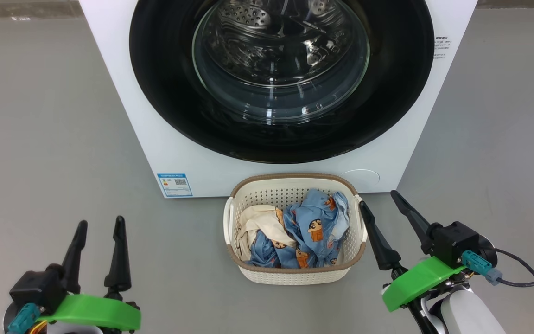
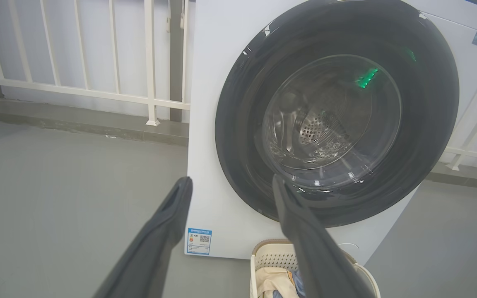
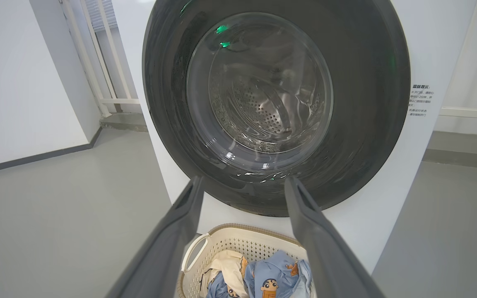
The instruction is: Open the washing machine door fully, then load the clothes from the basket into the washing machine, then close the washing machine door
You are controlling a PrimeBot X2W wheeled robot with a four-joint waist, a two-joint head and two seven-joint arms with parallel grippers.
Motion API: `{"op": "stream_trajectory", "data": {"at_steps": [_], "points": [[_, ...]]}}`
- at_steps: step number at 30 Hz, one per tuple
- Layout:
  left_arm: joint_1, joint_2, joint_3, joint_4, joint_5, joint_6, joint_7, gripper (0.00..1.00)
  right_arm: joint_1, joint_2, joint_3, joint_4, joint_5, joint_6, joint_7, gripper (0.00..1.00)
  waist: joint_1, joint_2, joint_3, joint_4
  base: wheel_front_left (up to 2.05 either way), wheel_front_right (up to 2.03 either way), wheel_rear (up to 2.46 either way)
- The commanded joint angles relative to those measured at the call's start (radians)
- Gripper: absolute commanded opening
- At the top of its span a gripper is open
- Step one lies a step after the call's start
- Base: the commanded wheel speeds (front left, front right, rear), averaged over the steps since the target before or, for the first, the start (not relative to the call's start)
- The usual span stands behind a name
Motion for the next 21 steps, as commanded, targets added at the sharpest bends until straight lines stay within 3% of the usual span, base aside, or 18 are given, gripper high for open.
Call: {"op": "stream_trajectory", "data": {"at_steps": [1, 21], "points": [[-0.041, 0.022, 0.029, -0.031, 0.009, -0.003, -0.014, 1.0, -0.03, 0.005, 0.027, -0.022, -0.006, 0.002, -0.012, 1.0, -0.0001, -0.0001, 0.0, 0.0, 0.0, 0.0, 0.0], [-0.042, 0.027, 0.024, -0.023, 0.021, -0.003, -0.014, 1.0, -0.032, -0.001, 0.028, -0.024, 0.0, 0.002, -0.012, 1.0, -0.0001, -0.0001, -0.002, -0.001, 0.03, 0.03, -0.06]]}}
